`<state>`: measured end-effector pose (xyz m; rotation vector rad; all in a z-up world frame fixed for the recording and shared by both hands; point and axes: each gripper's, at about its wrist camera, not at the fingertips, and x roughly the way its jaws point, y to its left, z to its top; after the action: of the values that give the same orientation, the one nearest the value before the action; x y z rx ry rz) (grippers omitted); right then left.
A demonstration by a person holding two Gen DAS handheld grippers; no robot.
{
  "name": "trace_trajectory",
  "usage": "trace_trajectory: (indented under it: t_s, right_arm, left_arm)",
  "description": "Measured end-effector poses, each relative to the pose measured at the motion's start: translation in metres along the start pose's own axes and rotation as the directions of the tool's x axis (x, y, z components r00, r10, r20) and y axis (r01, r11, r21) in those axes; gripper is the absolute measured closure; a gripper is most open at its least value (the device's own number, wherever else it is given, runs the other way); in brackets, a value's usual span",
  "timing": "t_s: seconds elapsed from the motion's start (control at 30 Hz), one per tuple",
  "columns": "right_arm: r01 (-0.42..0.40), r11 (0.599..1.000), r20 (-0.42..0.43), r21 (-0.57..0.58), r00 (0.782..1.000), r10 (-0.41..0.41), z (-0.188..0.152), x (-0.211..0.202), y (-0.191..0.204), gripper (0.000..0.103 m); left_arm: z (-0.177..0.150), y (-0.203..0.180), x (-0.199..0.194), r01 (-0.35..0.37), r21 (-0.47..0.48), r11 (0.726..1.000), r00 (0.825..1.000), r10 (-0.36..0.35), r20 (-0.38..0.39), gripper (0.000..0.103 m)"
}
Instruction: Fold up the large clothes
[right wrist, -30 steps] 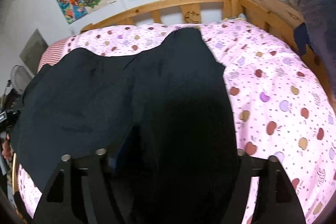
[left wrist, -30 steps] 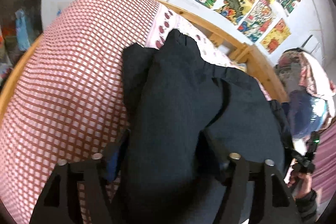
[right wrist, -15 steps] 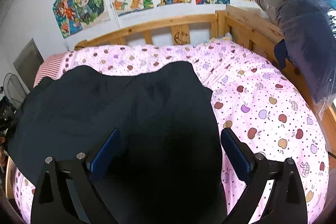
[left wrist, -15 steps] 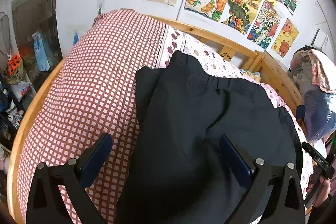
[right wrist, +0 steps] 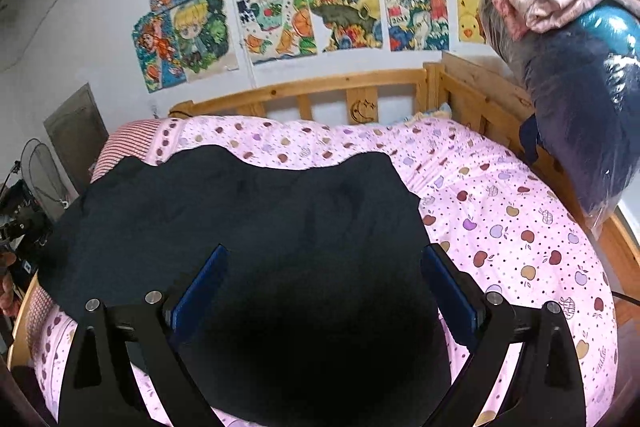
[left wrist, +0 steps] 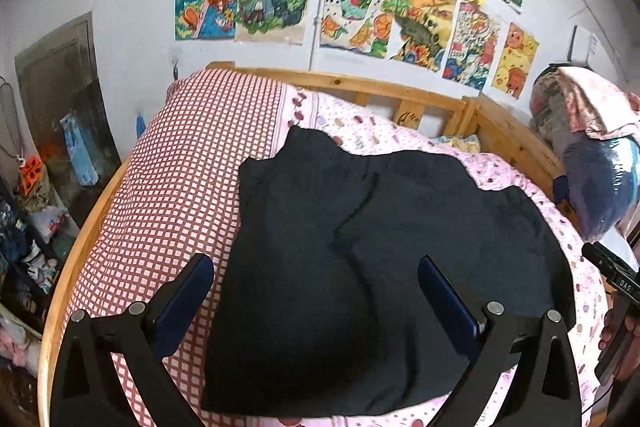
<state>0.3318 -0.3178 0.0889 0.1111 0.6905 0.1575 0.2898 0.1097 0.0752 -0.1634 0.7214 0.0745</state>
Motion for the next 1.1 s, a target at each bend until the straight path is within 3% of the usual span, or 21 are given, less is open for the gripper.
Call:
trace_trajectory:
  t_s: [0.5, 1.1]
  right_arm:
    - [-0.053, 0.997, 0.083, -0.048, 0.995, 0.057, -0.021, -0.061, 0.036, 0.008]
    - [-0.102, 0.991, 0.161, -0.081, 0.98, 0.114, -0.062, -0.123, 0.069, 0.008]
  left_arm:
    - [-0.022, -0.03, -0.059, 0.032, 0.072, 0.997, 0.995, -0.038, 0.097, 0.0]
    - [-0.063, -0.044, -0.111, 0.05, 0.13, 0.99, 0.987, -0.069, 0.146, 0.0]
